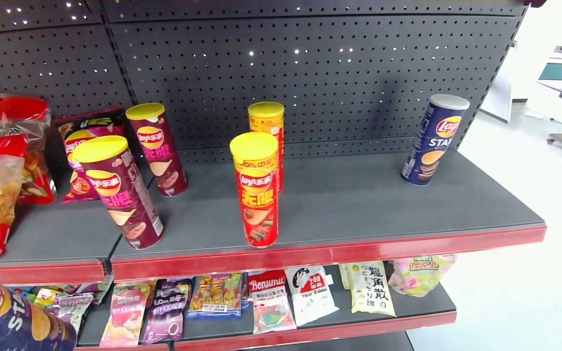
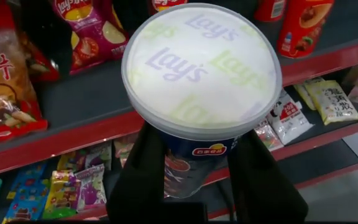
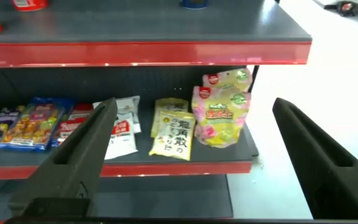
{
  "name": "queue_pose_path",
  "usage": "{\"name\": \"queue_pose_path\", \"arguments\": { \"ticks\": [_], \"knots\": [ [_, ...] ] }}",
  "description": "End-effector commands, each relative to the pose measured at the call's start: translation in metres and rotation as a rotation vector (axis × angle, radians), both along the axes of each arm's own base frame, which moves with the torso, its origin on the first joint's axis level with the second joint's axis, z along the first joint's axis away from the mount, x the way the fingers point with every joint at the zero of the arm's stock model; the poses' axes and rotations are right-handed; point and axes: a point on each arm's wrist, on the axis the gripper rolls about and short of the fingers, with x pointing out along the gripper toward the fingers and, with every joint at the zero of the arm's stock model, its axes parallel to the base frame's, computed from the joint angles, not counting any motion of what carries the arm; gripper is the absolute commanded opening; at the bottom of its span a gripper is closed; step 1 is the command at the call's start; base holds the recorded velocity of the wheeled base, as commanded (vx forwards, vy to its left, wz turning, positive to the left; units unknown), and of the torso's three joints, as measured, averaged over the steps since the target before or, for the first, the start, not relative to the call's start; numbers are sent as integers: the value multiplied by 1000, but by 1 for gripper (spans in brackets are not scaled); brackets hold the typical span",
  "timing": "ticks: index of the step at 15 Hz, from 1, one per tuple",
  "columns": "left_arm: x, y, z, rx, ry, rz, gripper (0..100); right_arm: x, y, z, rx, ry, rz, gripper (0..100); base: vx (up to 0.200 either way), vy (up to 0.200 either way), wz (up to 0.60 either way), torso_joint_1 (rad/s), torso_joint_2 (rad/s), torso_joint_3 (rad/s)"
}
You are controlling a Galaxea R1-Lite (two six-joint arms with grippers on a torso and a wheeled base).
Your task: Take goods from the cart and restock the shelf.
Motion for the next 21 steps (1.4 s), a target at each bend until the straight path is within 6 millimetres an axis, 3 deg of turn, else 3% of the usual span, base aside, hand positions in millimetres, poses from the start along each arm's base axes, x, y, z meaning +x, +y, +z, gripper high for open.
{"name": "queue_pose_path", "arguments": {
  "ticks": [1,21],
  "knots": [
    [-1,0,-2,2,1,0,0,0,0,0,-1,1,0,100,0,-200,0,7,2,2],
    [-2,0,-4,2,-2,0,0,0,0,0,6,2,0,100,0,-190,0,1,3,1]
  ]
}}
